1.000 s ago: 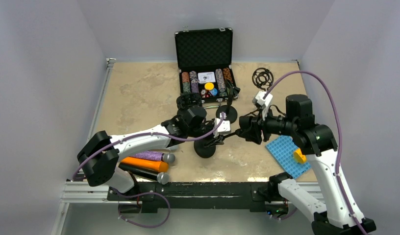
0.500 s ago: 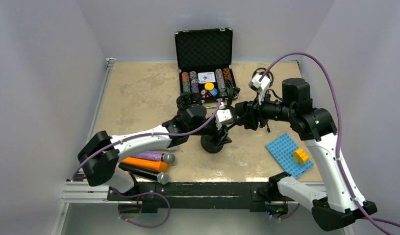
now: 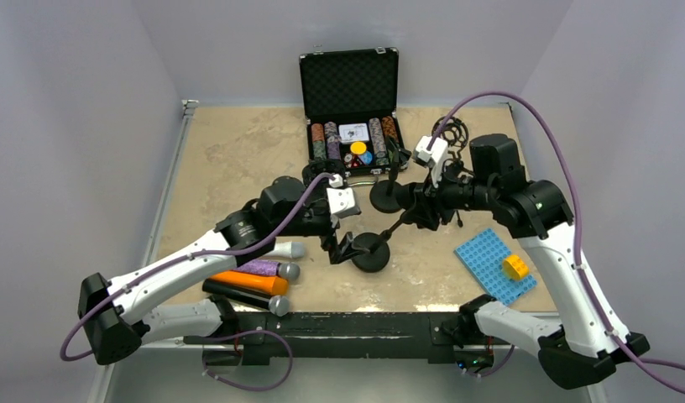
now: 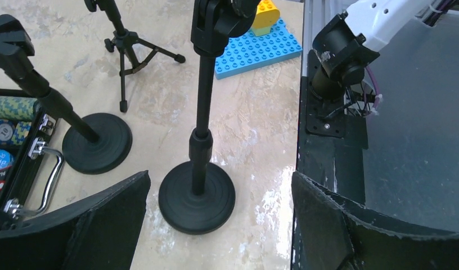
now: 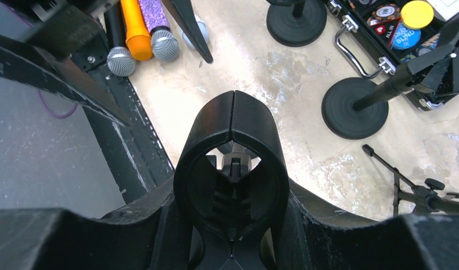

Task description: Remove the microphone from the stand

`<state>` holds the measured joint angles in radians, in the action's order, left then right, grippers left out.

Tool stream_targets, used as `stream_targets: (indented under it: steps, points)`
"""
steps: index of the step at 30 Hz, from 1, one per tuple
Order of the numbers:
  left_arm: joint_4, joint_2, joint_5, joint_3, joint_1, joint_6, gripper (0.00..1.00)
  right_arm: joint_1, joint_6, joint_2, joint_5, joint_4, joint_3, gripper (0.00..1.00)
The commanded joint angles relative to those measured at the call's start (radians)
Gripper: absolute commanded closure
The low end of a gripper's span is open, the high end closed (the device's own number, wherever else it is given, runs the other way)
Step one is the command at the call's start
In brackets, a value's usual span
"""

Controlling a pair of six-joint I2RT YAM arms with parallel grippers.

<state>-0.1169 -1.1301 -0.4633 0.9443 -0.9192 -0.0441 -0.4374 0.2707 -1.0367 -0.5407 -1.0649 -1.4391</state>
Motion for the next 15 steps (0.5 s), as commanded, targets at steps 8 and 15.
stream_targets:
  steps: [8, 15]
  points:
    - [-0.257, 0.145, -0.041, 0.012, 0.040, -0.158, 0.02, -0.141, 0.094, -0.117, 0.111, -0.048, -0.144, 1.00]
    - [-0.404, 0.262, -0.033, 0.010, 0.059, -0.222, 0.02, -0.229, 0.127, -0.194, 0.208, -0.084, -0.175, 1.00]
